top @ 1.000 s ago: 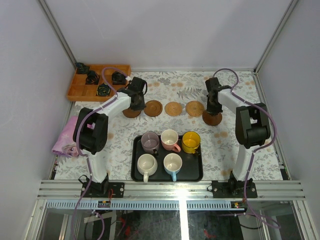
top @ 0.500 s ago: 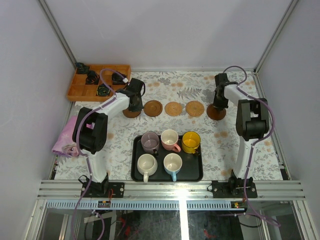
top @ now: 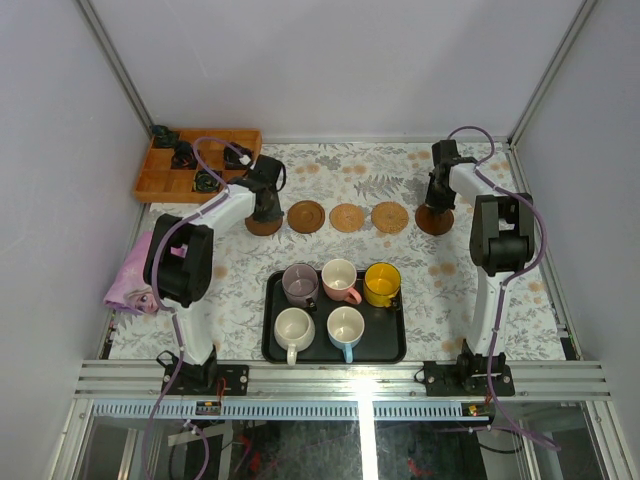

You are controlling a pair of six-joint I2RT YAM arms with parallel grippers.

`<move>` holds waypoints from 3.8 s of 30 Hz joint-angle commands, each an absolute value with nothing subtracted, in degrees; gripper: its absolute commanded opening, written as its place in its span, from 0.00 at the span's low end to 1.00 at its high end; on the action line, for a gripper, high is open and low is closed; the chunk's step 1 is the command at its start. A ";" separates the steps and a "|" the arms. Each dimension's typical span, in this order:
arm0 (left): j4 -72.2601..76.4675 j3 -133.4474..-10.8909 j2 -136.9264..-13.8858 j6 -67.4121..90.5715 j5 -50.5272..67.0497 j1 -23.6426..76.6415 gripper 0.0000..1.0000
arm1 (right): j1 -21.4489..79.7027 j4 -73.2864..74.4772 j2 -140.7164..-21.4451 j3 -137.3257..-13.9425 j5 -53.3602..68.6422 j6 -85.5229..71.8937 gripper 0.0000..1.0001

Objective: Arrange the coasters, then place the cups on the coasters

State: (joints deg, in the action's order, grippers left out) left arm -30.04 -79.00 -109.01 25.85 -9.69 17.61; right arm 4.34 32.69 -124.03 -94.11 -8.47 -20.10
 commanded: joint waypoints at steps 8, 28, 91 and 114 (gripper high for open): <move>-27.54 -80.36 -111.59 25.82 -13.11 15.12 0.00 | 4.37 32.82 -118.10 -92.61 -4.89 -20.39 0.00; -20.60 -76.00 -107.36 23.67 -11.91 13.19 0.00 | 4.43 14.06 -87.57 -75.56 -9.28 -18.66 0.35; -5.46 -54.90 -83.01 25.81 2.77 13.18 0.00 | 22.09 31.41 -60.72 -49.23 -0.03 -16.62 0.86; -6.34 -53.43 -85.12 25.58 -0.80 13.18 0.00 | 33.85 39.00 -64.07 -49.31 3.85 -18.59 0.85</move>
